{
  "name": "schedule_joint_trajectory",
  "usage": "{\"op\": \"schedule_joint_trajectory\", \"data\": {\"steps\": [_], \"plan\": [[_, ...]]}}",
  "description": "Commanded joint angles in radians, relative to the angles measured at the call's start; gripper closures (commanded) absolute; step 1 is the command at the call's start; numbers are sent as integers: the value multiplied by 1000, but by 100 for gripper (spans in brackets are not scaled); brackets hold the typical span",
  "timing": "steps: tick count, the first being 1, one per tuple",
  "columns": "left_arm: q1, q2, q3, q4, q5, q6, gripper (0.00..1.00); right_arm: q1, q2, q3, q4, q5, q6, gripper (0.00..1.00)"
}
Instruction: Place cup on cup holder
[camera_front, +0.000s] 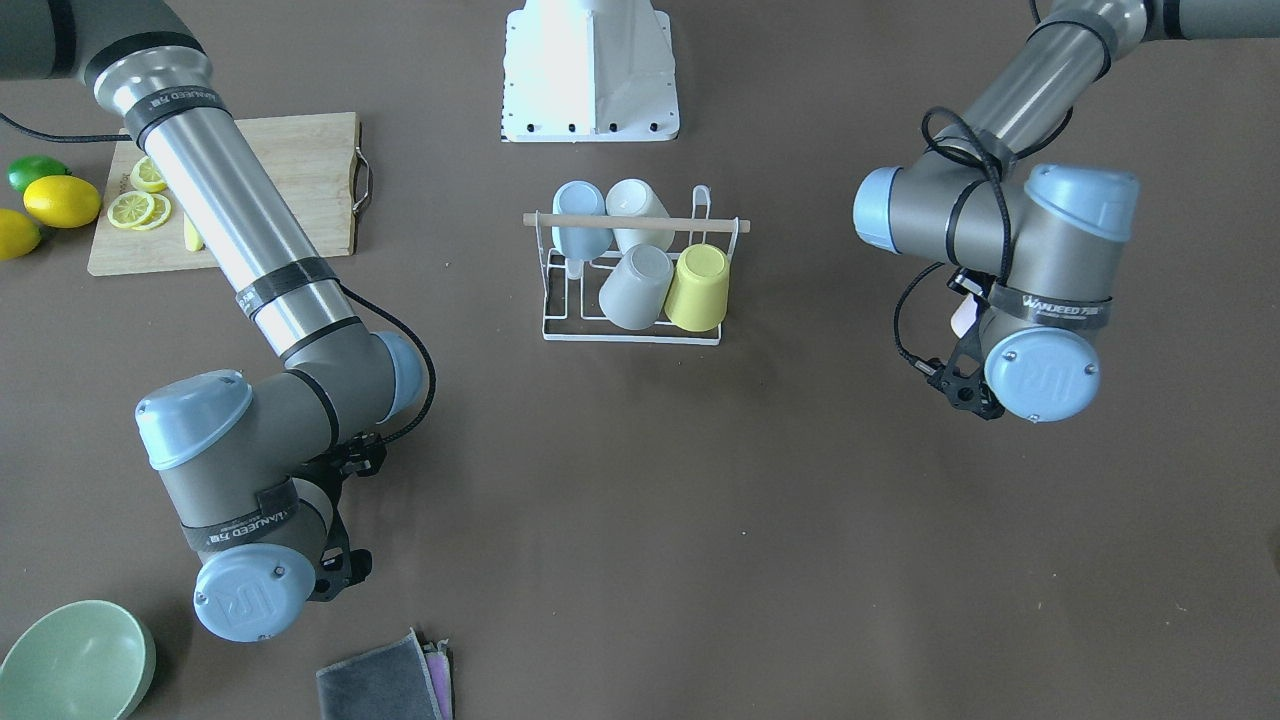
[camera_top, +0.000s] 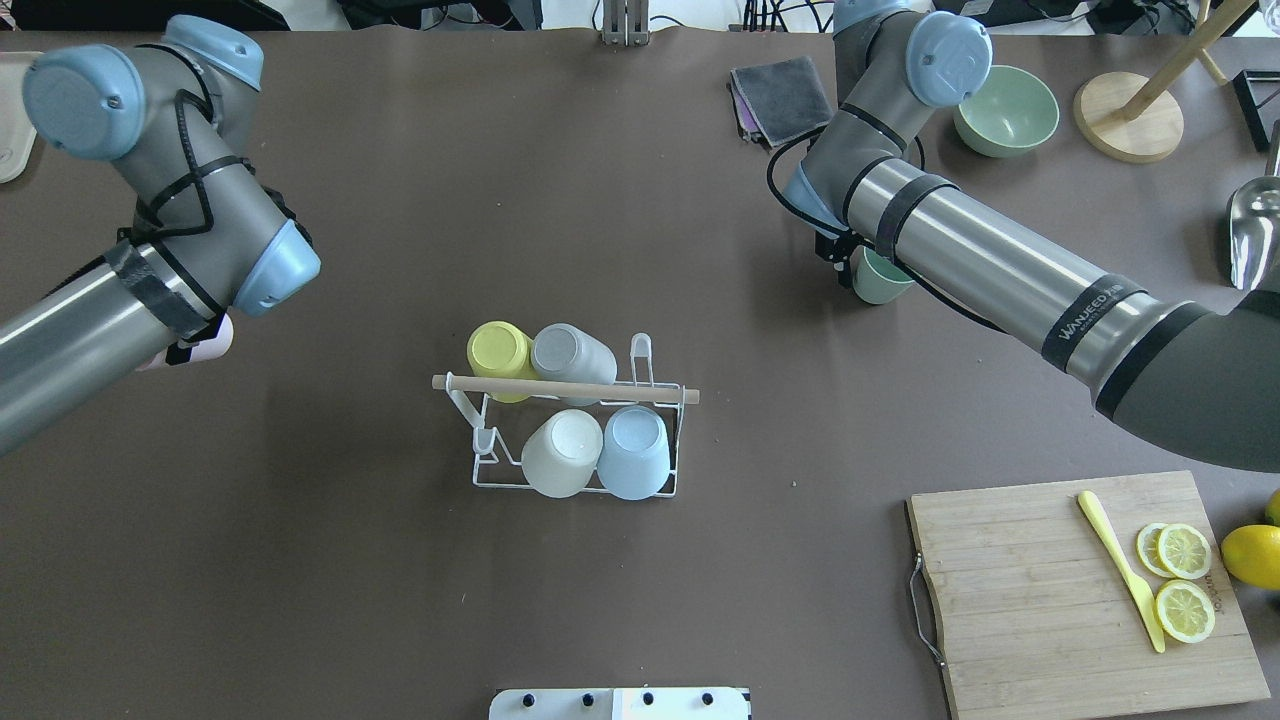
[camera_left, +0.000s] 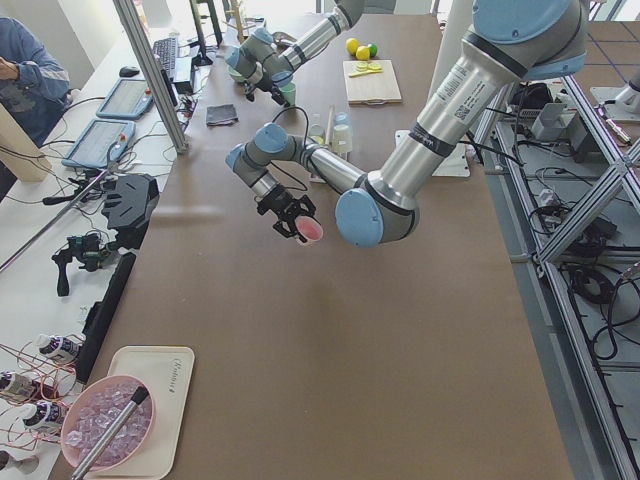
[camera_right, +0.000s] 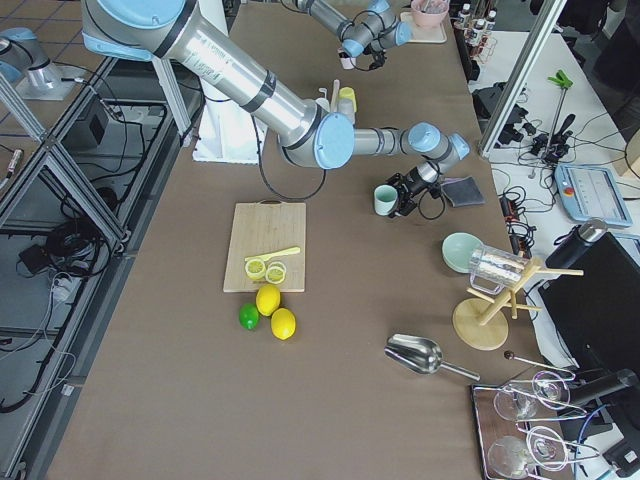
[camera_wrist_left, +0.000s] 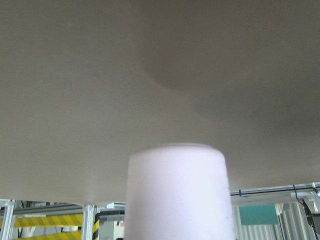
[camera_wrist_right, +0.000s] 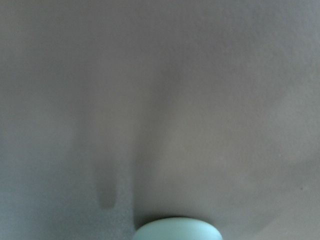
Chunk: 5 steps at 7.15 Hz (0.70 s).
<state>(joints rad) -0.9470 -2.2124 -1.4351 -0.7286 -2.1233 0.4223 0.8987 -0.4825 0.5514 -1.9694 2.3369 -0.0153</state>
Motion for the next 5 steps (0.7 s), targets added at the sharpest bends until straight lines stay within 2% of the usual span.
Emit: {"op": "schedule_joint_trajectory", "data": {"steps": [1,2,3,4,5], "plan": [[-41,89,-216,-254,-1,-62,30,-4,1,-1,-11,-2,-15,10],[-44,124,-291,-364,-1,-88,30,-4,2,4,-37,-5,-43,38],[-44,167,-347,-547,-1,-108,29,-3,4,4,-51,-14,-70,69],[-44,199,-356,-742,-1,-155,29,-3,5,5,-63,-16,-72,100],[-44,230,-376,-867,0,-163,28,3,13,7,-80,-16,-75,100]]}}
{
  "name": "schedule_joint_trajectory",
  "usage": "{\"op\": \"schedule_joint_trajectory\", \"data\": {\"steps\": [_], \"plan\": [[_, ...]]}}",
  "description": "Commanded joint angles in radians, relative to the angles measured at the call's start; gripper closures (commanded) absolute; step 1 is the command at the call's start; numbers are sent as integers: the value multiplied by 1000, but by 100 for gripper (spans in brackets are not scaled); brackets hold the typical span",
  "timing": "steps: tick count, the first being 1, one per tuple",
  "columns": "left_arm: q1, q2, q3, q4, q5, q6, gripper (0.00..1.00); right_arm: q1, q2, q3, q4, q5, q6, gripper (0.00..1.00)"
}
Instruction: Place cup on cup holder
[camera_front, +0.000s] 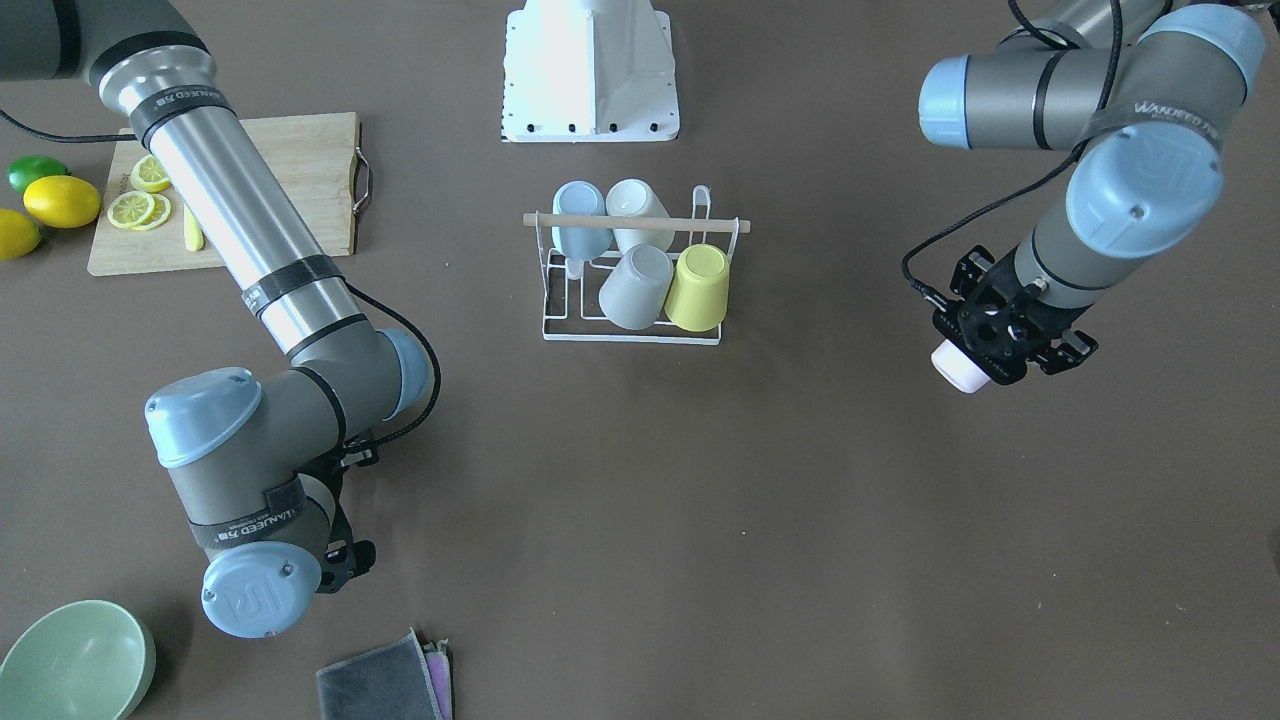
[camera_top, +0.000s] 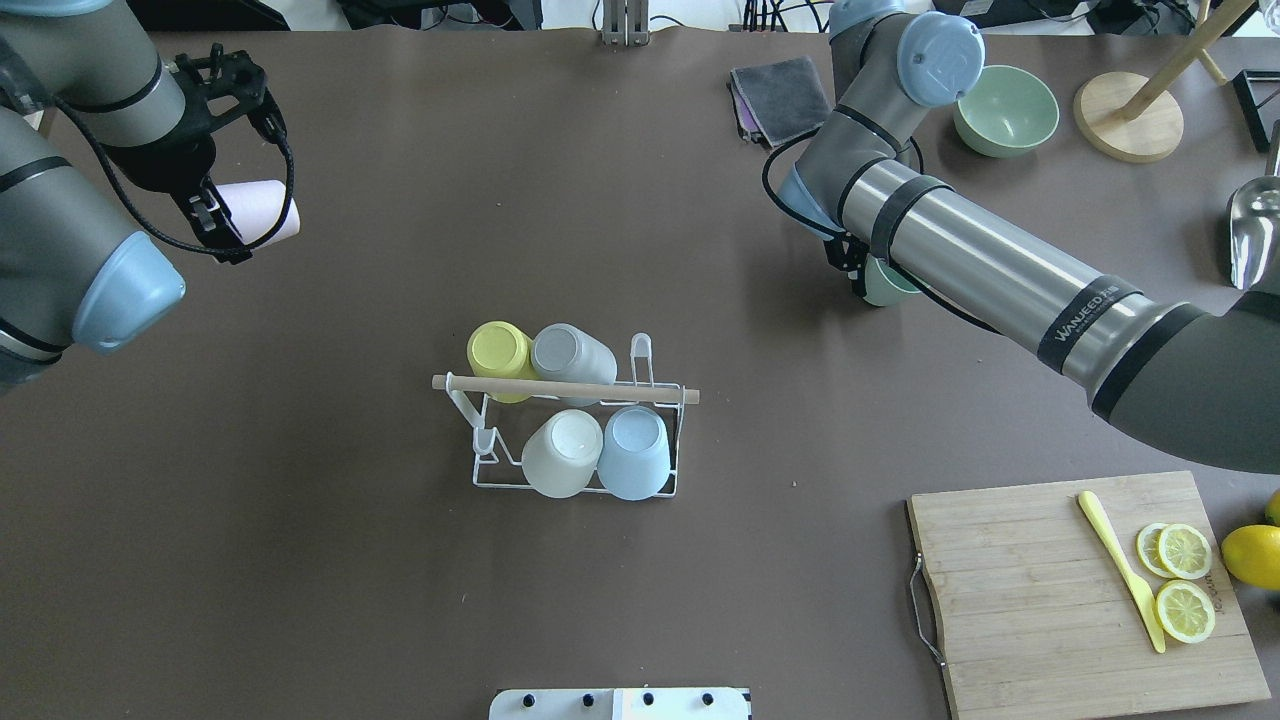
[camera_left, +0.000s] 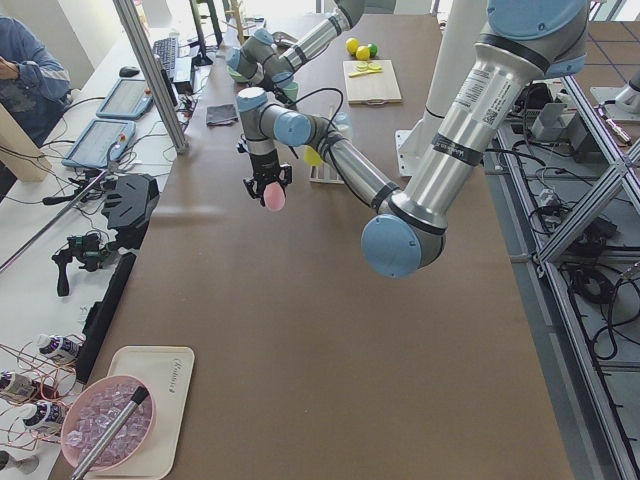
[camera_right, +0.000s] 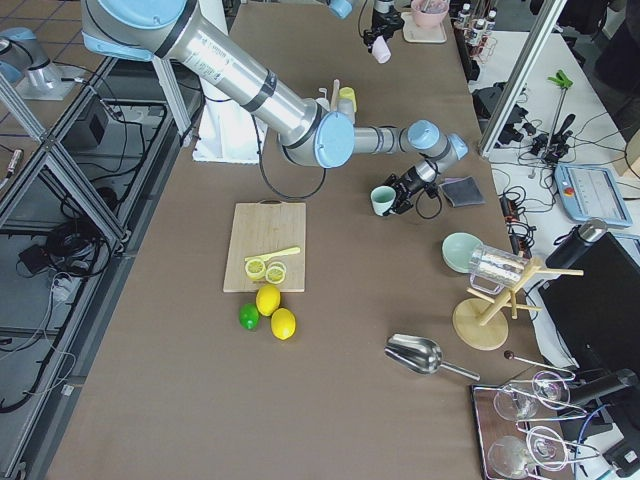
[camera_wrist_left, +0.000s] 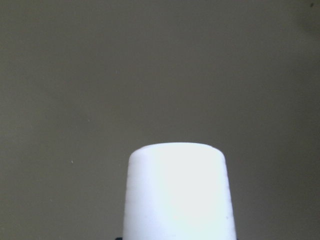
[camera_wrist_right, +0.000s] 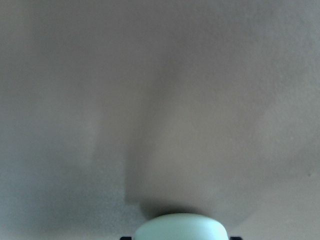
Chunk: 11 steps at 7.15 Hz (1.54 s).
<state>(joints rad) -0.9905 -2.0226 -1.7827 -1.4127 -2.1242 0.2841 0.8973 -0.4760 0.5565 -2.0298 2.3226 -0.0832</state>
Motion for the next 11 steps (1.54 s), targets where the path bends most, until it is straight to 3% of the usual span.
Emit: {"op": "schedule_joint_trajectory", "data": {"steps": [1,3,6,9,10,11], "plan": [[0,74,-67,-292,0,-23,28,20,16,2,-30,1,-9,100],[4,168,-107,-659,21,-60,28,49,40,20,-70,7,-9,100],[73,182,-106,-878,24,-104,28,101,39,132,-55,21,0,100],[166,223,-148,-1159,95,-230,28,111,19,288,113,11,142,100],[200,247,-152,-1271,156,-288,28,114,8,304,210,11,214,100],[231,277,-159,-1383,217,-354,28,114,-42,388,280,9,259,100]]}}
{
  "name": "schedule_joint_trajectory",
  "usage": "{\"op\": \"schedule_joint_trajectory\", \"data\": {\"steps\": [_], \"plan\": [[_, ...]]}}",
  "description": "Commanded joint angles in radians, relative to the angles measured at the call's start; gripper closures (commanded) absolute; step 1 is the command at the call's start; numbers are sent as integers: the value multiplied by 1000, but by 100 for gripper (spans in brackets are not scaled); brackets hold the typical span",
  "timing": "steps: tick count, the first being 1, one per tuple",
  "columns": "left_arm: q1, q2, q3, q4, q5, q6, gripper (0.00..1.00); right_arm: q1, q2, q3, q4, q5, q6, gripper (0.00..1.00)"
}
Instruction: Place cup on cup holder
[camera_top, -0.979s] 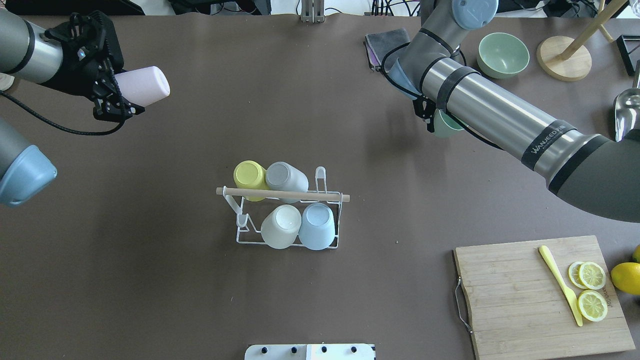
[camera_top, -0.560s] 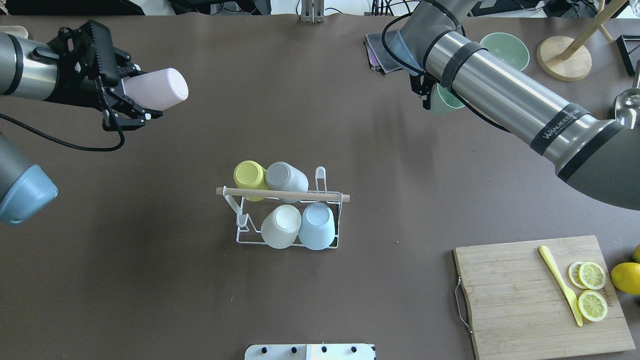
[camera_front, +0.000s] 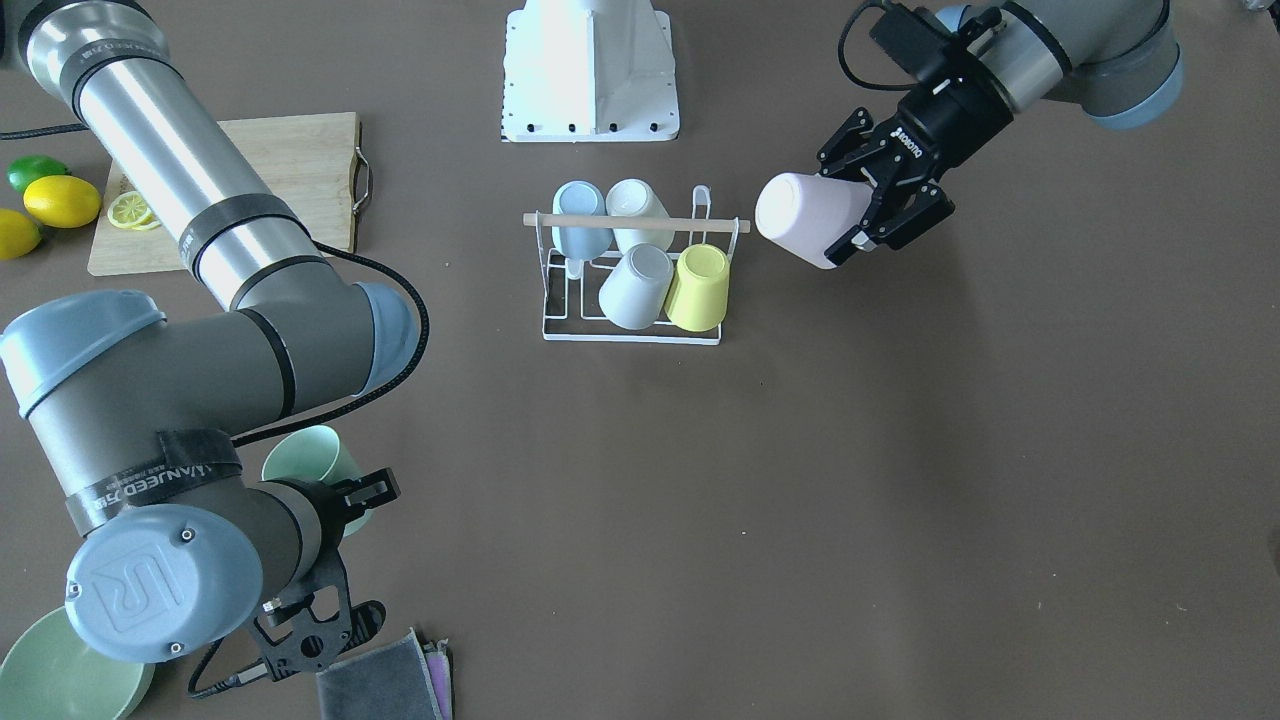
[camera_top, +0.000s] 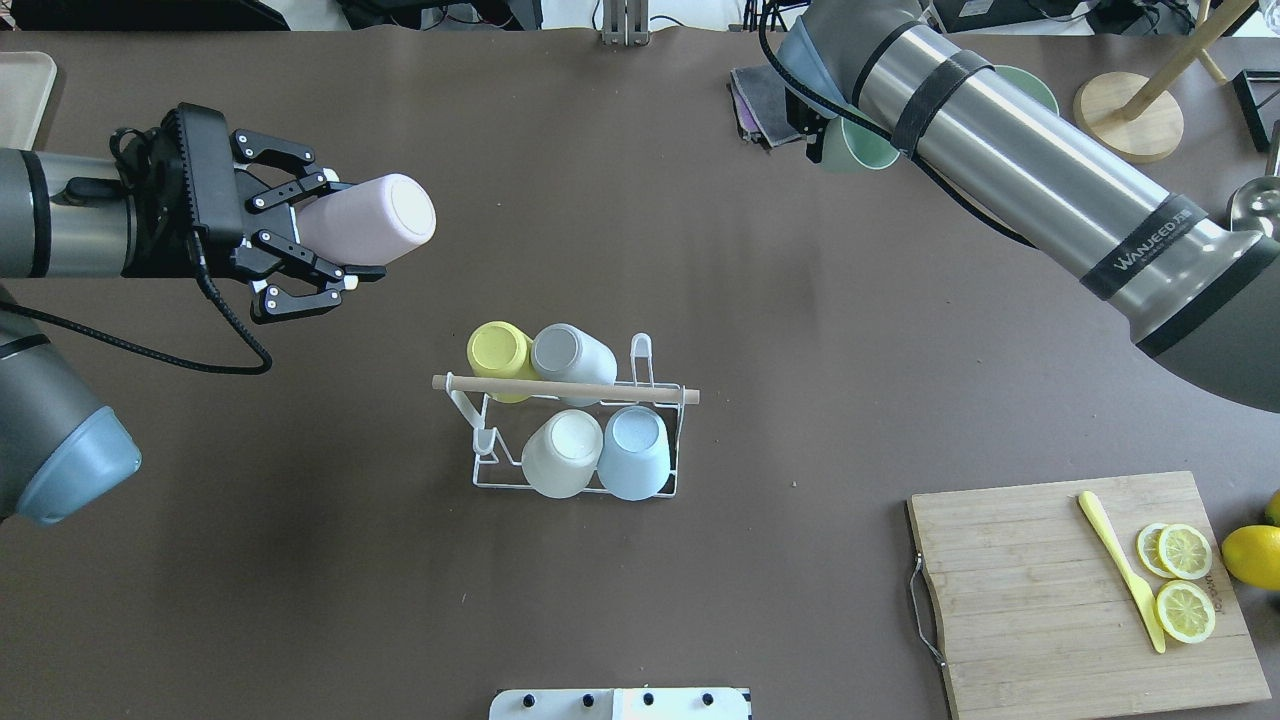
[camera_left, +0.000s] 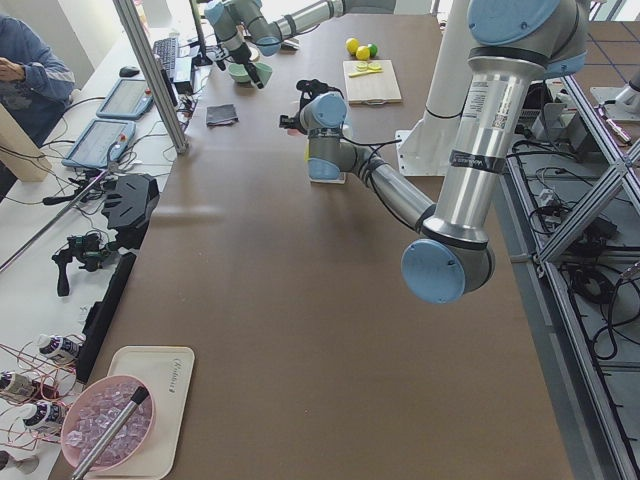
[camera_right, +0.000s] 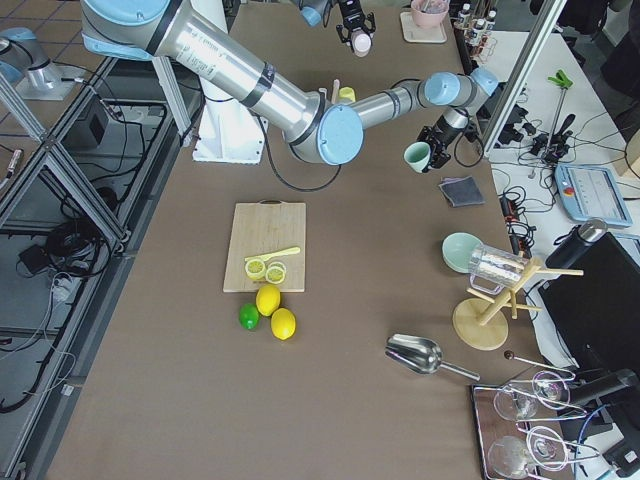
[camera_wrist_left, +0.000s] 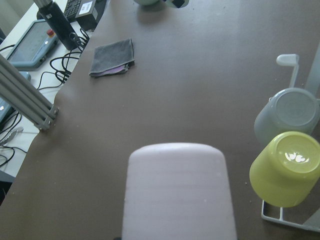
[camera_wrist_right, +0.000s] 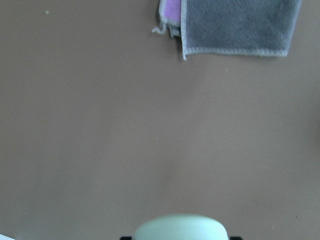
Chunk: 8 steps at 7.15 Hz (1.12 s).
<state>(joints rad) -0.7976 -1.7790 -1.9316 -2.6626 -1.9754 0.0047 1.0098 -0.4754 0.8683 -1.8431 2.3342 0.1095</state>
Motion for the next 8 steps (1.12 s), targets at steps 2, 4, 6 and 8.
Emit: {"op": "schedule_joint_trajectory", "data": {"steps": [2,4,6,8], "plan": [[96,55,-7,-320,279,-187,28,6,-124,213,273,-33,187,100],[209,100,-4,-382,526,-198,28,39,-141,215,500,-65,286,100],[343,142,-3,-444,686,-198,28,38,-170,248,777,-104,505,100],[485,147,-1,-499,824,-195,24,1,-279,397,884,-194,568,100]]}}
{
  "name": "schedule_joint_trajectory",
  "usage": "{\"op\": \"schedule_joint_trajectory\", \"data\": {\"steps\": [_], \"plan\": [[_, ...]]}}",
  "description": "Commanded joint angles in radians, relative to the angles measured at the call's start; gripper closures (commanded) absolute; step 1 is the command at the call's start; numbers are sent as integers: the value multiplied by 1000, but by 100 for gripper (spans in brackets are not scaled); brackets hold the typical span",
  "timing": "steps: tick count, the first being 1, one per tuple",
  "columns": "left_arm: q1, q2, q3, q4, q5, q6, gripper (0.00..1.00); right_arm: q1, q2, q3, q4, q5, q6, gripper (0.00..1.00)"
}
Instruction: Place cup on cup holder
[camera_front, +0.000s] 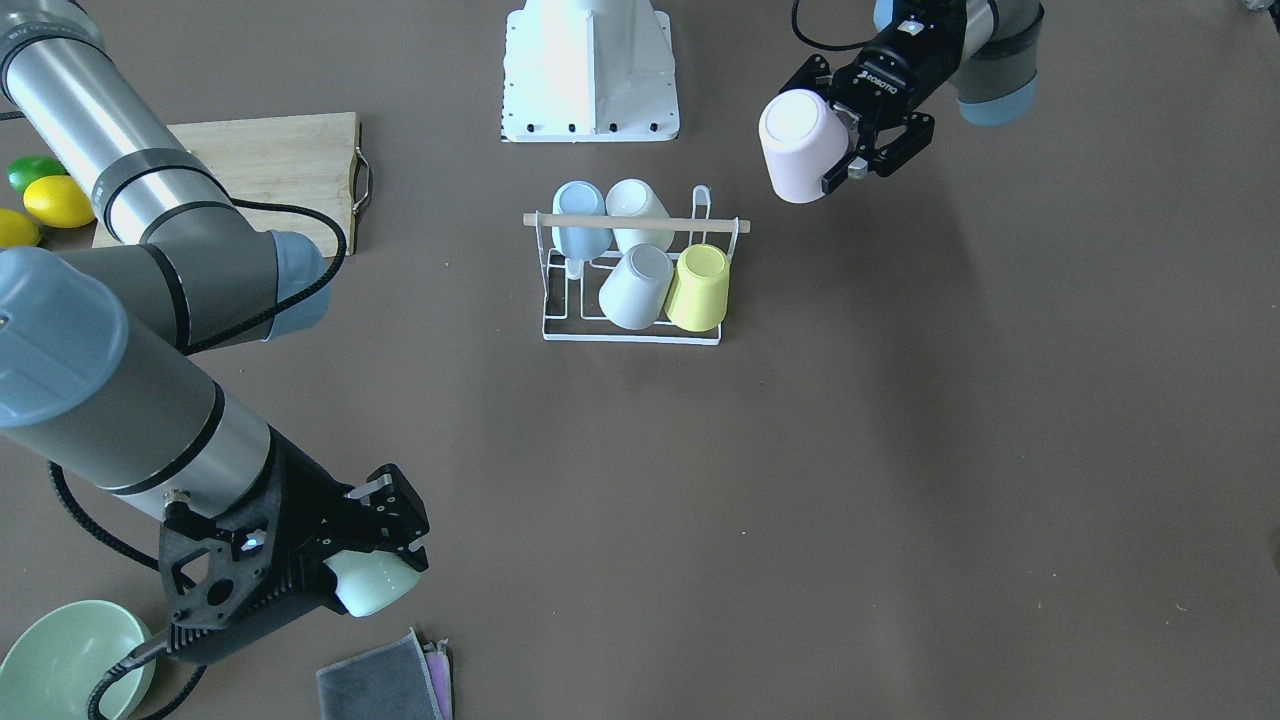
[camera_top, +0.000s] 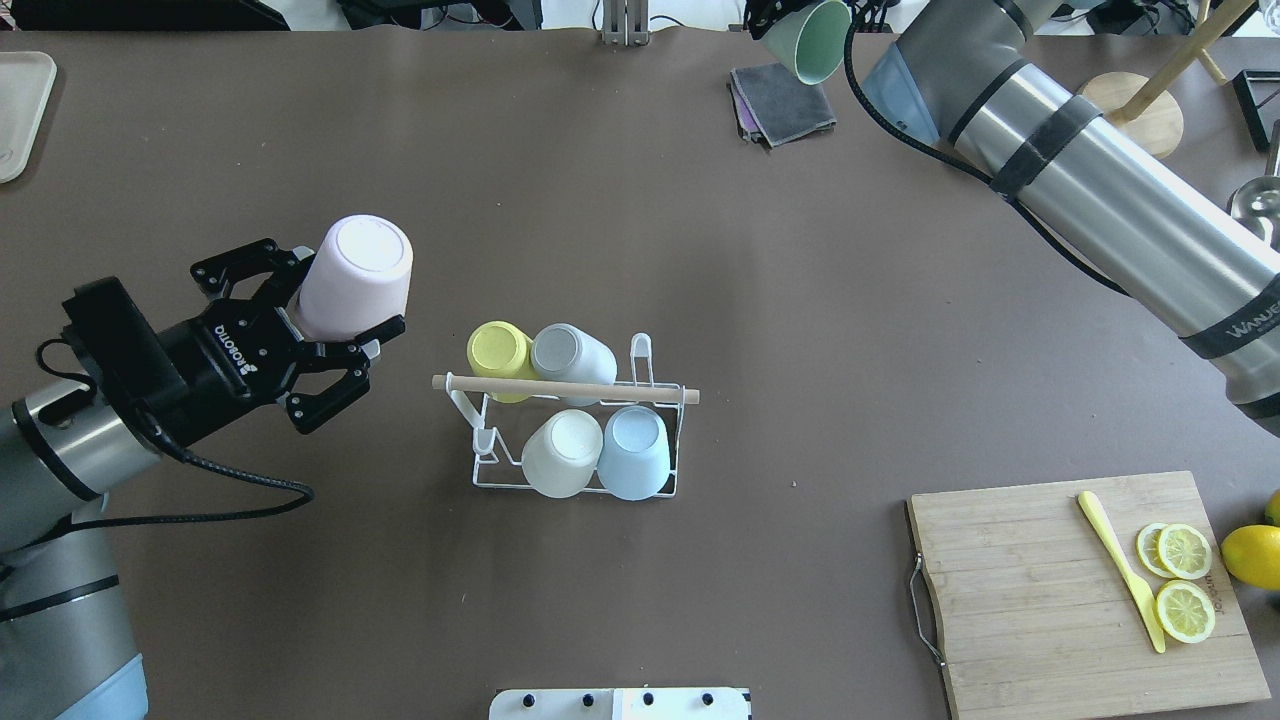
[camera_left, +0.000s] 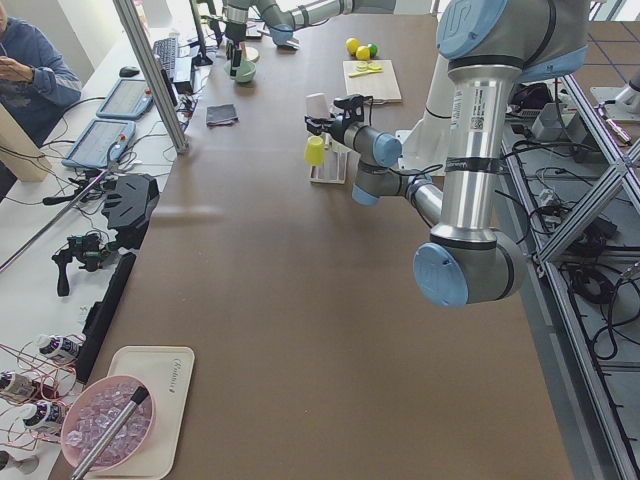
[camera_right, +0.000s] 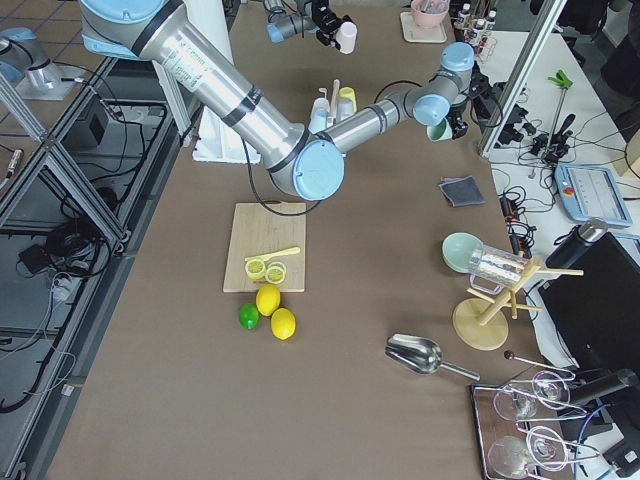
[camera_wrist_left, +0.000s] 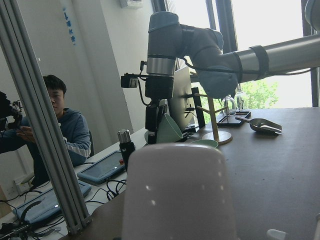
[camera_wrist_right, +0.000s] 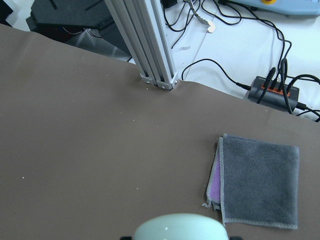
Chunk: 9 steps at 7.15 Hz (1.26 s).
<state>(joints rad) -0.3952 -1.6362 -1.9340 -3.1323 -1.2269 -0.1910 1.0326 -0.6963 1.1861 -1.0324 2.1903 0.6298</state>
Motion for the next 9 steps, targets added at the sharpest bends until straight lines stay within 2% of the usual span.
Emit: {"op": "schedule_joint_trajectory", "data": {"steps": [1,2,5,7,9], "plan": [[154,-4,16,-44,131,2,24,-35,-92,89,180,-70,65,100],[189,-23,62,-110,186,16,24,-54,-110,87,298,-107,106,100],[194,-92,153,-192,222,27,24,-77,-175,76,700,-130,279,100],[223,-100,187,-234,252,27,21,-144,-178,69,880,-158,326,100],[239,-119,222,-247,265,24,21,-250,-175,-41,1182,-239,317,100]]}}
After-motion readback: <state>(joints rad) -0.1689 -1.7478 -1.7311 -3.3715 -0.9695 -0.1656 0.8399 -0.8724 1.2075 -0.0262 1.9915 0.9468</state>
